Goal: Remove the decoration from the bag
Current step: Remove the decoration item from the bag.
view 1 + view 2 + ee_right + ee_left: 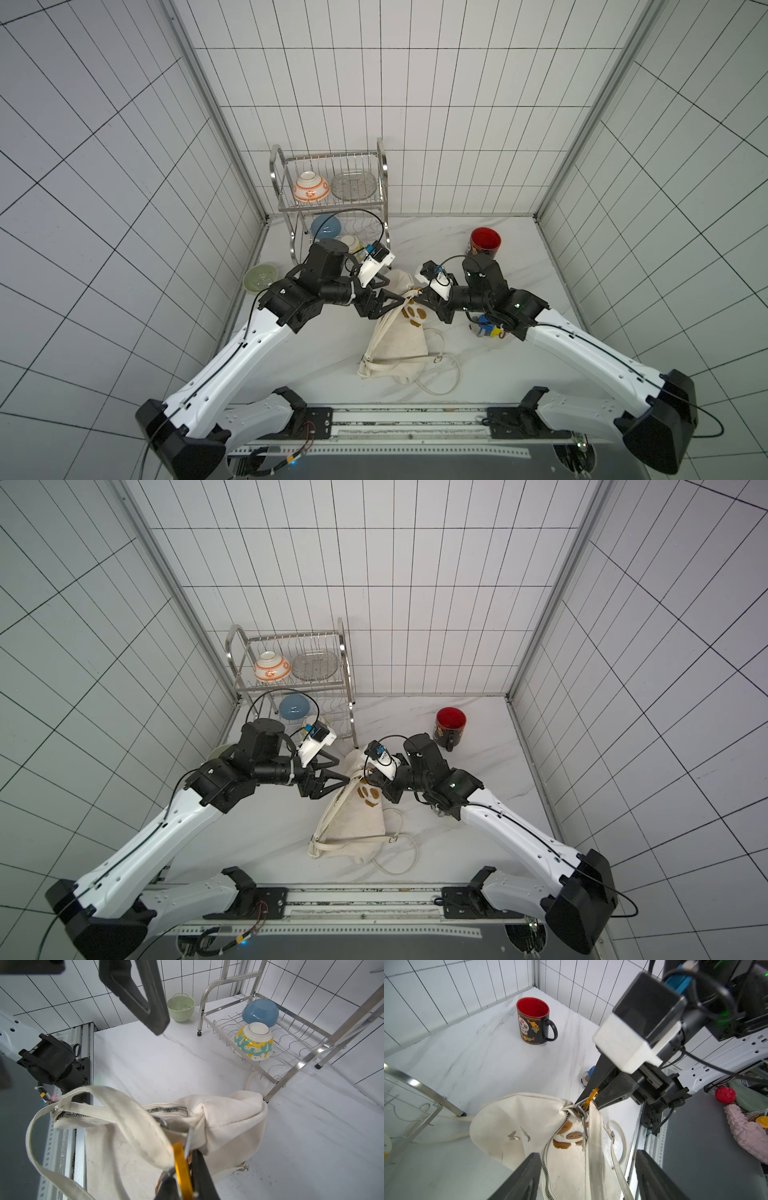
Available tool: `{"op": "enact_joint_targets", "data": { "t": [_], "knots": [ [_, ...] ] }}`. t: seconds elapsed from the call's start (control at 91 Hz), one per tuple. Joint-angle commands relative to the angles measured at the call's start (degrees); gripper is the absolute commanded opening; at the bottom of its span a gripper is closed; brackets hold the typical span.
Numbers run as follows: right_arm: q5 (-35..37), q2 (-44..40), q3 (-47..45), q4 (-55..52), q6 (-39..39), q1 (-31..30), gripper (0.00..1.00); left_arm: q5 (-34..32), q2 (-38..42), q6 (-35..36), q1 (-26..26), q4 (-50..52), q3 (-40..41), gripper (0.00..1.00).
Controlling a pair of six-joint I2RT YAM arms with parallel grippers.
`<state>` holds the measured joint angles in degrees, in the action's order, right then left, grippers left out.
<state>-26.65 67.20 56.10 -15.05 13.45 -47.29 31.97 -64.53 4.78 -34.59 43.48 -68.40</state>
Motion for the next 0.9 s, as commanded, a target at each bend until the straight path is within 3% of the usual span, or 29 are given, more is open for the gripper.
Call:
{"op": "enact_joint_targets", "data": {
  "t": [0.0,0.11,0.209,0.385,0.583,0.89],
  "knots": [
    [0.31,-0.13,2.49,0.01,-0.75,-1.01,0.08,-5.06,-1.39,2.15,-1.63,2.57,1.21,0.72],
    [0.8,0.11,2.37,-0.62,-0.09,-1.5,0.08,-6.28,-0.88,1.23,-1.8,1.61,-0.53,0.72],
    [1.43,0.26,2.58,-0.94,0.55,-2.34,0.08,-12.59,0.57,-0.88,-0.25,1.2,-1.43,0.72],
    [2.13,0.52,2.46,-1.1,0.87,-3.13,0.08,-5.99,3.03,-4.64,6.95,-5.47,1.24,0.72],
    [3.16,0.3,2.44,-1.1,0.87,-3.49,0.08,-1.51,-2.53,-2.14,4.26,-0.88,0.88,0.72],
    [3.45,0.39,2.77,-1.21,0.86,-3.51,0.08,-1.39,-4.08,-2.4,-1.17,-0.54,2.67,0.71]
  ]
}}
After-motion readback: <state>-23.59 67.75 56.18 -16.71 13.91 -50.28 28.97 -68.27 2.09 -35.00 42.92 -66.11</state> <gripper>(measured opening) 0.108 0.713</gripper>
